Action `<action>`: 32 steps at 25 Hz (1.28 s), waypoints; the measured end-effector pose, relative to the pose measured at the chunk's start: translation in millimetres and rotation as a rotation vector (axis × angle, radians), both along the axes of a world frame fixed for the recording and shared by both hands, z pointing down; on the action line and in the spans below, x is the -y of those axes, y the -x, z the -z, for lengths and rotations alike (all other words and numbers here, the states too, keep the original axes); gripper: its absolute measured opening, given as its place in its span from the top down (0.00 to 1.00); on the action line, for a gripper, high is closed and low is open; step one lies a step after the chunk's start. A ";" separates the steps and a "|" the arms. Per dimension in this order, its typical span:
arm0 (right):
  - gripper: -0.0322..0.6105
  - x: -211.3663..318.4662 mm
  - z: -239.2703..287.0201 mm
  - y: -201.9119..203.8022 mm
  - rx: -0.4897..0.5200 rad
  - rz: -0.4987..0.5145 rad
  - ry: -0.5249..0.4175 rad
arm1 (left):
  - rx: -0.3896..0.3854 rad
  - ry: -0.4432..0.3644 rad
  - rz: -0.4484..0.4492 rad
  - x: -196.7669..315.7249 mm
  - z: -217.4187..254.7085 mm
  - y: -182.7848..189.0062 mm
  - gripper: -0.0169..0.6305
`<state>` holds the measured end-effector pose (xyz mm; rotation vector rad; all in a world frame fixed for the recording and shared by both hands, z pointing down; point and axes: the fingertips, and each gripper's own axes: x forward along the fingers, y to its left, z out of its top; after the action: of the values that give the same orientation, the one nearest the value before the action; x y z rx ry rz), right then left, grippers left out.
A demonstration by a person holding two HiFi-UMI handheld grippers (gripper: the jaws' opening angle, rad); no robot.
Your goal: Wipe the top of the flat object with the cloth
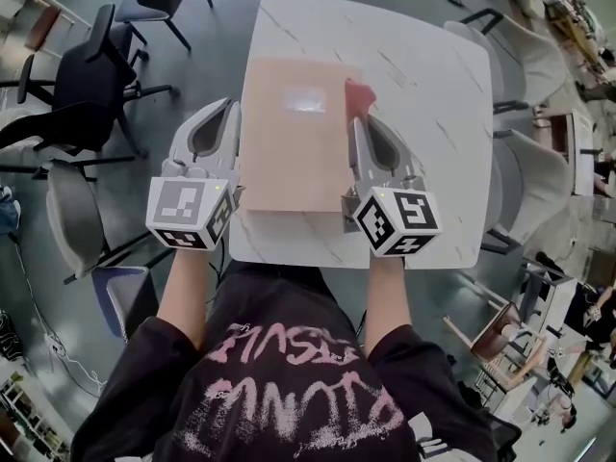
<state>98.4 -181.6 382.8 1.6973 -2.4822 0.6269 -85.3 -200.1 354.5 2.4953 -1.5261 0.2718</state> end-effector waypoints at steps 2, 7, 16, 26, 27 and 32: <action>0.88 0.0 -4.1 -0.9 -0.002 -0.005 0.008 | 0.002 0.010 -0.004 0.9 -5.0 -1.3 0.97; 0.88 2.1 -10.0 -0.3 -0.006 -0.019 0.020 | -0.007 0.023 -0.012 5.2 -10.2 -2.4 0.97; 0.88 5.7 -22.9 3.4 -0.013 -0.026 0.055 | 0.011 0.068 -0.018 12.7 -24.1 -2.9 0.97; 0.88 7.6 -41.7 -4.5 -0.026 -0.055 0.093 | 0.000 0.085 -0.025 17.2 -35.9 -2.9 0.97; 0.88 7.1 -44.1 -4.7 -0.028 -0.056 0.097 | 0.001 0.089 -0.025 17.2 -38.2 -2.3 0.97; 0.88 6.1 -52.2 -3.2 -0.038 -0.058 0.113 | 0.002 0.112 -0.027 17.8 -50.6 -1.4 0.97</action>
<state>101.6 -187.7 435.0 1.7278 -2.3322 0.7182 -83.9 -217.9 405.0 2.4308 -1.4368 0.3537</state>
